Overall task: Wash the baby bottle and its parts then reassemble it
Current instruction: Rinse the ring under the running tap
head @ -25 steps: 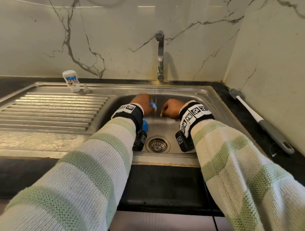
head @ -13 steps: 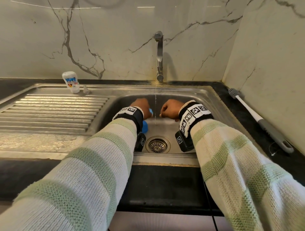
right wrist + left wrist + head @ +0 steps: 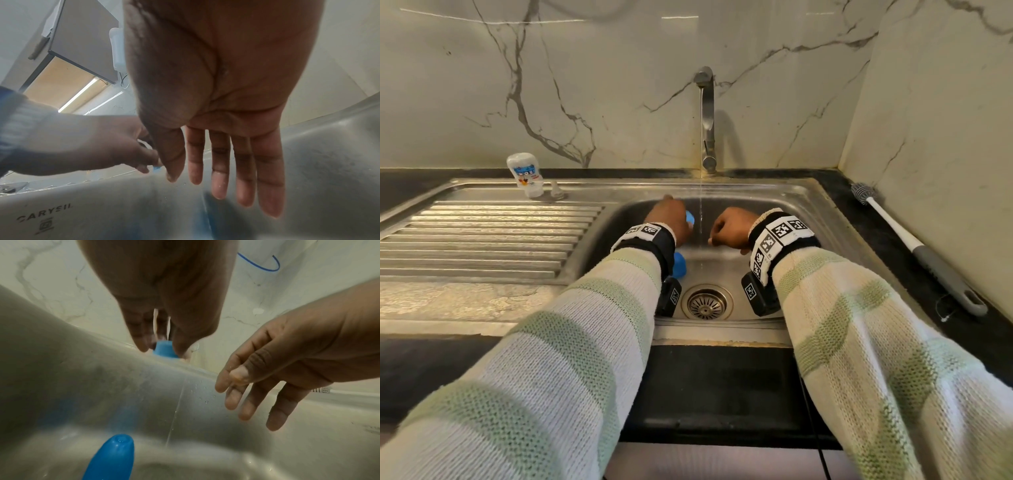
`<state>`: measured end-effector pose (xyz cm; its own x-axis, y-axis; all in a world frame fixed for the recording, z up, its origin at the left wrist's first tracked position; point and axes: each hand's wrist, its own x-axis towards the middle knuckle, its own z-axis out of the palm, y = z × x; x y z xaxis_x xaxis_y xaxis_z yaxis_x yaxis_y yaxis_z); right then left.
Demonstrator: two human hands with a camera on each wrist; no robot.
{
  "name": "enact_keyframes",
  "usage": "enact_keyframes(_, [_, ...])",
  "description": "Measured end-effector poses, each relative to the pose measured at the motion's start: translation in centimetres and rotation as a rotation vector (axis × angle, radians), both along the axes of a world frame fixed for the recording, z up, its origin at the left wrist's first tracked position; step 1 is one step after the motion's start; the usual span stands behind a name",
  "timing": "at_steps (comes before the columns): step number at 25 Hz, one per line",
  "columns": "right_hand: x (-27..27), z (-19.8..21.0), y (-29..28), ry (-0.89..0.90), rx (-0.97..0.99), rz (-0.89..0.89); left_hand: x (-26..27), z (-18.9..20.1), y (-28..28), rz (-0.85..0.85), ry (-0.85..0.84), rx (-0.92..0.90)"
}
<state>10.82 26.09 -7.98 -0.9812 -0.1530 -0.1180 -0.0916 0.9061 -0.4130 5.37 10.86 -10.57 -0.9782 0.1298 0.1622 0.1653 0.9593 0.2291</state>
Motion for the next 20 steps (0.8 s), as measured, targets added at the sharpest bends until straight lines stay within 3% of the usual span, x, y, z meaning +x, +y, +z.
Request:
enact_keyframes(2, [0.1,0.0,0.1,0.001,0.006,0.0,-0.3,0.2,0.0,-0.003,0.165,0.097])
enact_keyframes(6, [-0.1,-0.1,-0.1,-0.016,-0.011,0.001,0.0,-1.7,0.3,-0.058,-0.205,-0.163])
enact_keyframes(9, [-0.2,-0.1,-0.1,-0.02,-0.006,-0.005,-0.4,-1.4,-0.3,-0.017,-0.103,-0.054])
enact_keyframes(20, [-0.1,-0.5,0.1,-0.051,-0.027,-0.001,0.6,-1.8,-0.5,0.045,-0.207,-0.101])
